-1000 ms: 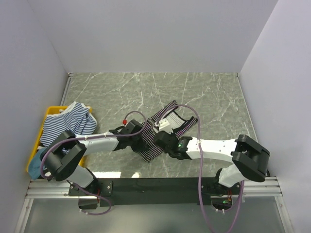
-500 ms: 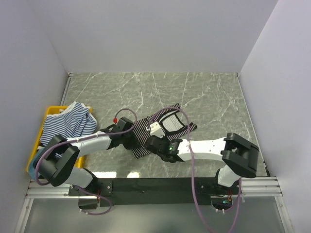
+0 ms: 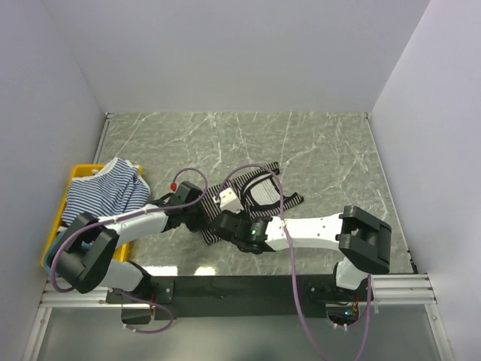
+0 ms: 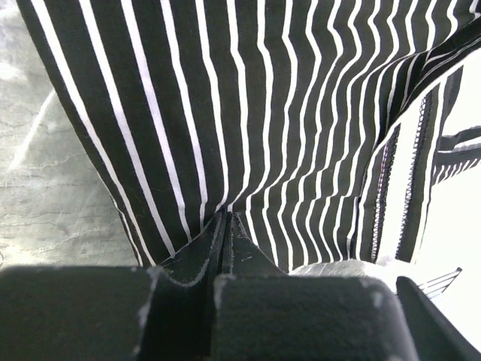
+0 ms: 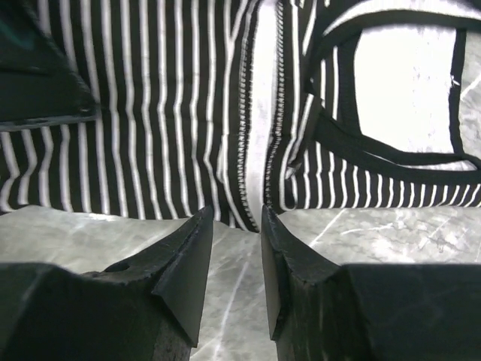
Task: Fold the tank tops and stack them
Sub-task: Fold the tank top
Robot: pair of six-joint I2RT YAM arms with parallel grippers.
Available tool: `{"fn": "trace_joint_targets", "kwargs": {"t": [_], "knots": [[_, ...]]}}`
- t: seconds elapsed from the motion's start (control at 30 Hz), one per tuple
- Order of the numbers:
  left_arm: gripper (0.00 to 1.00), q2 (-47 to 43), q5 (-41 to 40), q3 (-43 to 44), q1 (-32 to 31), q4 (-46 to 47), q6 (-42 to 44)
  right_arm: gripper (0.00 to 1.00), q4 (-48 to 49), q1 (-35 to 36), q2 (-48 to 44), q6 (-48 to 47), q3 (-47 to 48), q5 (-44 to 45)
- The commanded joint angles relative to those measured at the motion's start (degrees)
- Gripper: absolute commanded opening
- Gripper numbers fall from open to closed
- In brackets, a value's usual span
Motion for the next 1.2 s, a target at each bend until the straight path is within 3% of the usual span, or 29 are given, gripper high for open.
{"fn": "trace_joint_targets", "kwargs": {"t": [0.0,0.37,0.73,1.0,1.17], "knots": [[0.01,-1.42,-0.17,-0.74,0.51,-0.07,1.43,0.39,-0.90,0.67,2.86,1.72,3.33,2.23],[0.01,-2.03,0.27,-1.44,1.13,-0.07,1.96,0.38,-0.90,-0.38,9.02,3.22,4.48,2.67],[0.01,-2.47,0.45,-2.32,1.83,0.02,2.22,0.37,-0.99,-4.16,8.68,5.15,3.17,2.67],[0.01,-2.82,0.45,-2.58,2.10,-0.24,2.40,0.34,0.32,-5.48,6.93,5.15,1.67,0.31],[0.01,-3.00,0.54,-2.67,2.27,-0.42,2.66,0.24,2.52,-7.23,4.20,4.63,-0.79,-2.42]]}}
